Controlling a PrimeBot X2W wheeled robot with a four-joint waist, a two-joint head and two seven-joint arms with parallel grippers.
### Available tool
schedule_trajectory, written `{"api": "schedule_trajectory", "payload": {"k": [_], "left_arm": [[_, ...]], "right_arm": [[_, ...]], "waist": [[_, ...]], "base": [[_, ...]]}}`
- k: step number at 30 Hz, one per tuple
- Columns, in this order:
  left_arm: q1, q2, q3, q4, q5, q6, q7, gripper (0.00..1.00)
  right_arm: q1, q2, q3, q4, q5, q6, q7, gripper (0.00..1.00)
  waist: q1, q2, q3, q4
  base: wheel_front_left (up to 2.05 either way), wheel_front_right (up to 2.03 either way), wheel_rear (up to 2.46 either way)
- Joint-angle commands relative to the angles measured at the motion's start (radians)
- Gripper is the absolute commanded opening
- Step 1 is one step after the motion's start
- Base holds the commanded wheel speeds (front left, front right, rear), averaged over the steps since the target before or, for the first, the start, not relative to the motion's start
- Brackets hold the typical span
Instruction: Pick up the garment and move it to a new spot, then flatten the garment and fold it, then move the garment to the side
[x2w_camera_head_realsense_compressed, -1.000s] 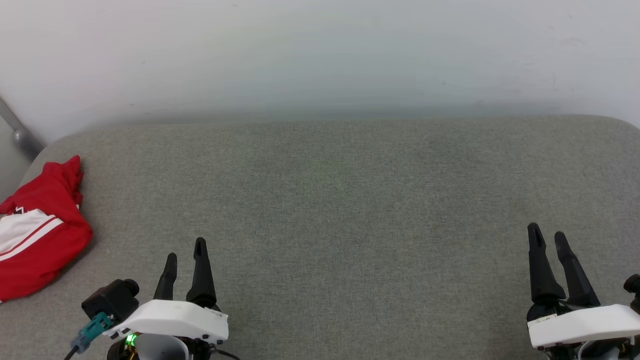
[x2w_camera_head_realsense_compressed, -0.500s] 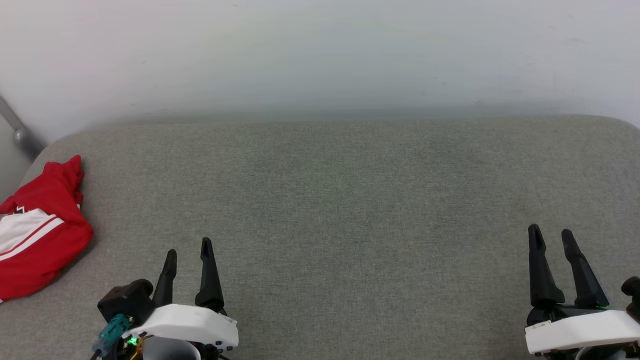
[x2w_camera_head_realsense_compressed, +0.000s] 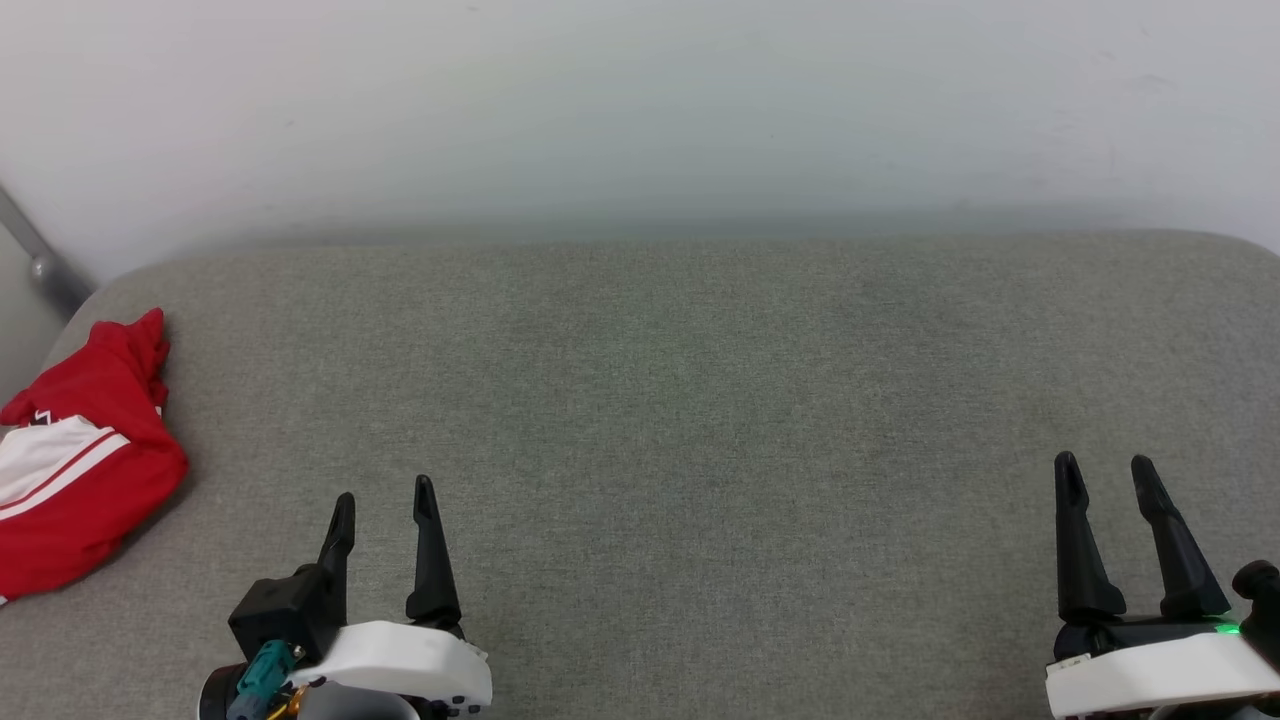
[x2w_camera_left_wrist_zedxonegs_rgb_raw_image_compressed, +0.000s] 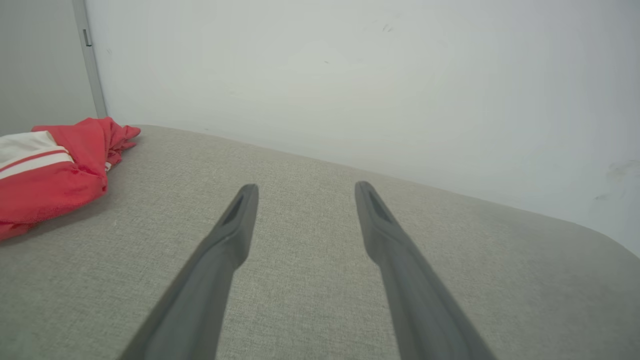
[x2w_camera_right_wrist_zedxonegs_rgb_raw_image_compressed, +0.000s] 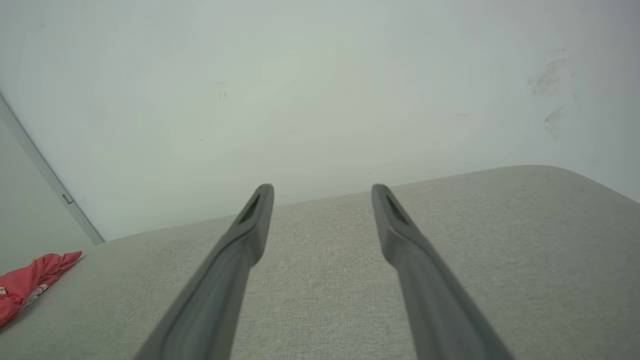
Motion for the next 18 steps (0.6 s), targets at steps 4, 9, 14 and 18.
{"api": "schedule_trajectory", "payload": {"k": [4,9,14,18], "left_arm": [[0.008,0.003,-0.009,-0.014,0.051,0.013,-0.015,1.00],[0.013,0.000,-0.015,-0.013,0.091,0.016,-0.027,1.00],[0.018,-0.005,-0.018,-0.007,0.127,0.015,-0.038,1.00],[0.025,-0.011,-0.017,0.000,0.151,0.007,-0.046,1.00]], "right_arm": [[0.012,0.000,-0.002,-0.017,-0.047,0.000,-0.017,1.00],[0.020,0.000,-0.002,-0.019,-0.087,0.000,-0.028,1.00],[0.027,0.000,-0.002,-0.016,-0.113,0.000,-0.037,1.00],[0.034,0.000,-0.002,-0.016,-0.133,0.000,-0.047,1.00]], "waist": [[0.0000,0.0000,-0.001,-0.001],[0.0000,0.0000,-0.002,0.000],[0.0000,0.0000,-0.004,0.001],[0.0000,0.0000,-0.004,0.002]], "base": [[0.00,0.00,0.00],[0.00,0.00,0.00],[0.00,0.00,0.00],[0.00,0.00,0.00]]}}
